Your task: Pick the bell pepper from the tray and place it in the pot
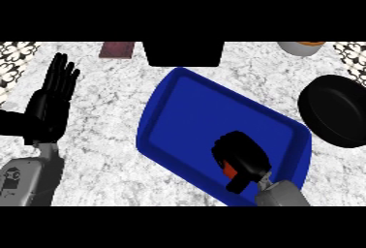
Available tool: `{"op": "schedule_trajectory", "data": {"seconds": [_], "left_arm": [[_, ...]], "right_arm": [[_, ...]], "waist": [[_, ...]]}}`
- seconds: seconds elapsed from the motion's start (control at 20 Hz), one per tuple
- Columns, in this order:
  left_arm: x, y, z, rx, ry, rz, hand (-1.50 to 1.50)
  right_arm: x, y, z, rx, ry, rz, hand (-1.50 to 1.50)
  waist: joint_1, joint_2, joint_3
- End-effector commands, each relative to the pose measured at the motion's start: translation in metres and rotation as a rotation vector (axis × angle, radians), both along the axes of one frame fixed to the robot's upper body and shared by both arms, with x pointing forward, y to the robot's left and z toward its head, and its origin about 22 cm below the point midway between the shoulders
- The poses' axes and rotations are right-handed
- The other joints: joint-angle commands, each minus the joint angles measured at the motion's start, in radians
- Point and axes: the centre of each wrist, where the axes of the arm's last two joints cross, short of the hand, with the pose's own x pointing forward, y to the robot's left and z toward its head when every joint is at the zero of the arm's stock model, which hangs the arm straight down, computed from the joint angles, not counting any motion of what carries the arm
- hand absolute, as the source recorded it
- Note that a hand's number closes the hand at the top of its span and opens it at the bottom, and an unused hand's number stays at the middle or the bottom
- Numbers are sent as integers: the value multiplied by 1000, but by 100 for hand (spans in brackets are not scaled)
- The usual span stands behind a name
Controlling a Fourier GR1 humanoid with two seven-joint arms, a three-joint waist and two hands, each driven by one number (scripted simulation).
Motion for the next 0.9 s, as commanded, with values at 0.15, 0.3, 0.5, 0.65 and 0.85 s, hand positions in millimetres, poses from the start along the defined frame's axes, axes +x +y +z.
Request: {"op": "schedule_trajectory", "data": {"seconds": [0.15,0.3,0.5,0.65,0.85], "left_arm": [[3,-8,-7,0,15,-46,0],[3,-12,2,-7,1,-29,0],[4,-3,-6,-18,6,-9,0],[8,-1,0,1,5,-7,0],[-6,-15,-15,-21,8,-6,0]], "right_arm": [[31,48,56,97,-111,-499,150],[41,58,88,140,-236,-693,150],[45,80,128,158,-389,-892,150],[54,86,160,194,-518,-998,150],[53,72,185,184,-635,-1129,150]], "waist": [[29,7,6],[28,-3,6],[14,-2,5],[1,1,6],[-12,-2,7]]}}
